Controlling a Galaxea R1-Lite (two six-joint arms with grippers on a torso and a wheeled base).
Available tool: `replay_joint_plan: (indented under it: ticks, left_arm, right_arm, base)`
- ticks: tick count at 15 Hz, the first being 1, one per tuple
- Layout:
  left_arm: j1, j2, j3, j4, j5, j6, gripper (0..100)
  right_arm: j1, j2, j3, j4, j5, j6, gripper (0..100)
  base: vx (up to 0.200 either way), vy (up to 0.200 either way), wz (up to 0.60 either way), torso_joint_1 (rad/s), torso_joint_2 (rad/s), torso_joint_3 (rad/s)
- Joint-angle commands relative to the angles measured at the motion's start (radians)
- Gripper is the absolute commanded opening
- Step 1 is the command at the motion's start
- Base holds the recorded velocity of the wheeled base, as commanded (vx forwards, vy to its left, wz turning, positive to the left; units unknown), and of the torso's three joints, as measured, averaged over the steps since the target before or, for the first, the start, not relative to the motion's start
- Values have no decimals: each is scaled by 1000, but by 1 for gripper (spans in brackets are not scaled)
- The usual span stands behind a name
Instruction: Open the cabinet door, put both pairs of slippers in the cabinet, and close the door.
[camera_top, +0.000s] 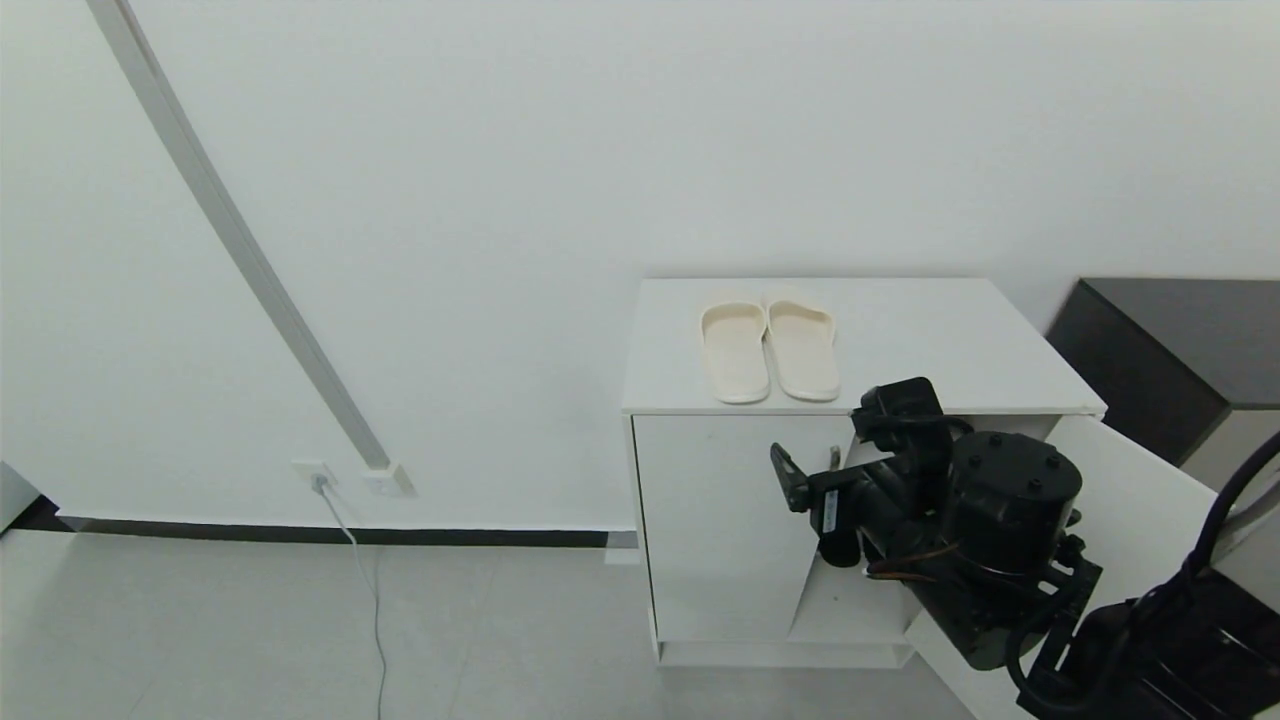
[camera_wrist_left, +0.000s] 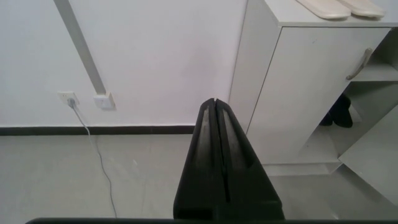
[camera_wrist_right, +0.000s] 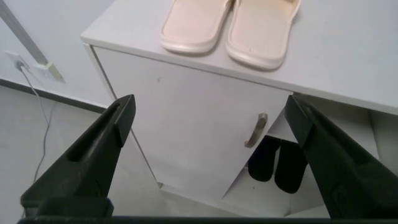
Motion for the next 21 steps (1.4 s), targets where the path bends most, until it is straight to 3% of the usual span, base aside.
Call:
replay_joint_plan:
  ticks: [1,4,6,8,10,15,21]
  left_arm:
    - [0,2,0,0,-3,4,0]
    - [0,2,0,0,-3,3,0]
    - [0,2,-2,0,-2,1,0]
    - [0,2,0,0,-2,1,0]
    - [0,0,0,0,-2,3,0]
    - [0,0,-2,0,-2,1,0]
    - [0,0,-2,0,-2,1,0]
  right_arm:
    - [6,-4,0,3,-2,-2,100]
    - [9,3,-9,9,-5,-1,100]
    - [3,2,-64,126,-6,56,100]
    - [4,-35,-204,462,-46,206,100]
    - [7,-40,-282,586,-75,266,100]
    - [7,-29,-279,580,-83,271,100]
    - [9,-4,-264,549,-83,269,100]
  base:
    - [0,0,0,-2,-2,173]
    - [0,0,0,7,4,191]
    - [0,0,0,5,0,200]
    - [0,0,0,-2,0,98]
    - [0,0,0,0,0,0]
    - [0,0,0,0,0,0]
    - [200,0,0,2,2,5]
